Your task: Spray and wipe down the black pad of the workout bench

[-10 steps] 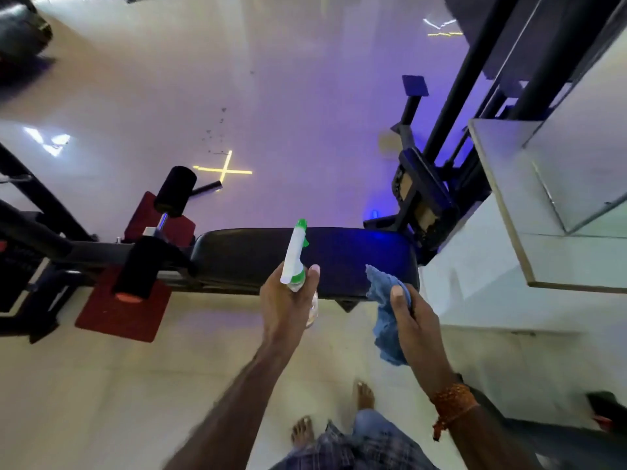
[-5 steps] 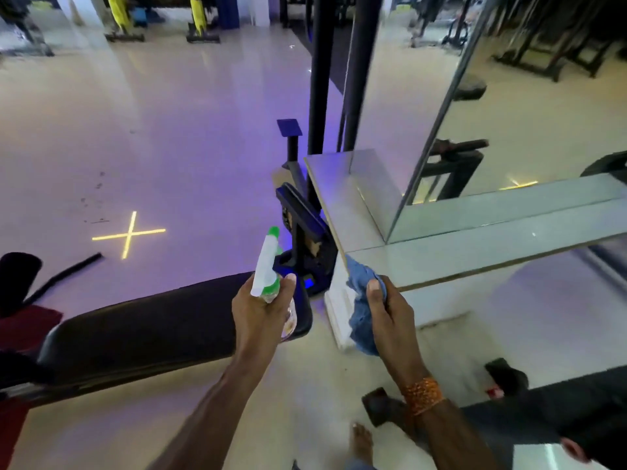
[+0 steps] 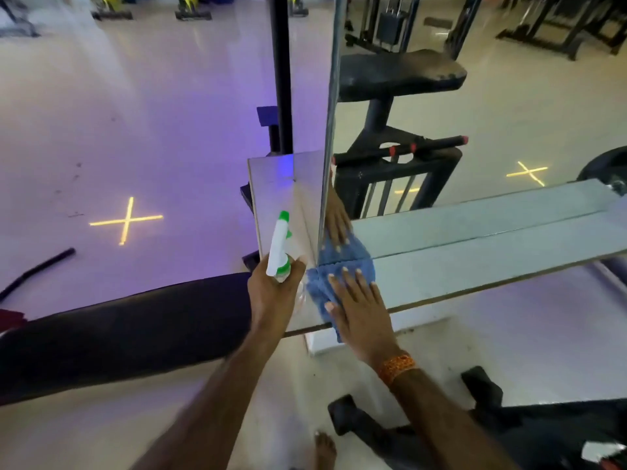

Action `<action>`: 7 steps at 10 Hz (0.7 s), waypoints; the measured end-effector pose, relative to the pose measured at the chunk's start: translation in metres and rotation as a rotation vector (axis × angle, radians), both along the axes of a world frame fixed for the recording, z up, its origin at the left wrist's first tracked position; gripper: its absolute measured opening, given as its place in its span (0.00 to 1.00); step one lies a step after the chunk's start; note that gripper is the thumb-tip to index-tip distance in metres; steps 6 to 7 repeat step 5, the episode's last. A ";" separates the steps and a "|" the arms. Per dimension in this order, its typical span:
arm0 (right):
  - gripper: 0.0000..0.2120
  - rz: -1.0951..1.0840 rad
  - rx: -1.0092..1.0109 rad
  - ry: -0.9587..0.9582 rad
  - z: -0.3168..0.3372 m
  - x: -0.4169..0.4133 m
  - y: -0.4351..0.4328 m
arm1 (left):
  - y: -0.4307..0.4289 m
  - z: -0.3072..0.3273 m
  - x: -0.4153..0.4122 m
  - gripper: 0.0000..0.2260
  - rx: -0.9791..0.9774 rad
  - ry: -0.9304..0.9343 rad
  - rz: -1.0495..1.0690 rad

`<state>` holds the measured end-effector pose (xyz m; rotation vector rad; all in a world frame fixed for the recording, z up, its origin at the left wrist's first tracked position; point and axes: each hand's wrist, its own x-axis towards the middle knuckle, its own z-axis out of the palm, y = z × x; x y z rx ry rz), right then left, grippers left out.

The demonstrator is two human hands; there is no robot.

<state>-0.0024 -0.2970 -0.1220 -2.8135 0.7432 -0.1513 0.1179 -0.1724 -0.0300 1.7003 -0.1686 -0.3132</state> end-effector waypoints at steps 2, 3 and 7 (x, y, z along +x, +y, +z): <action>0.29 -0.073 -0.022 0.029 -0.012 0.009 -0.006 | -0.013 -0.005 0.001 0.18 0.076 -0.026 0.048; 0.32 -0.129 0.009 0.049 -0.010 0.016 -0.003 | -0.016 -0.007 0.000 0.20 0.102 -0.037 0.058; 0.31 -0.076 -0.002 0.033 -0.007 0.012 -0.006 | -0.011 -0.009 -0.003 0.28 0.193 -0.156 -0.015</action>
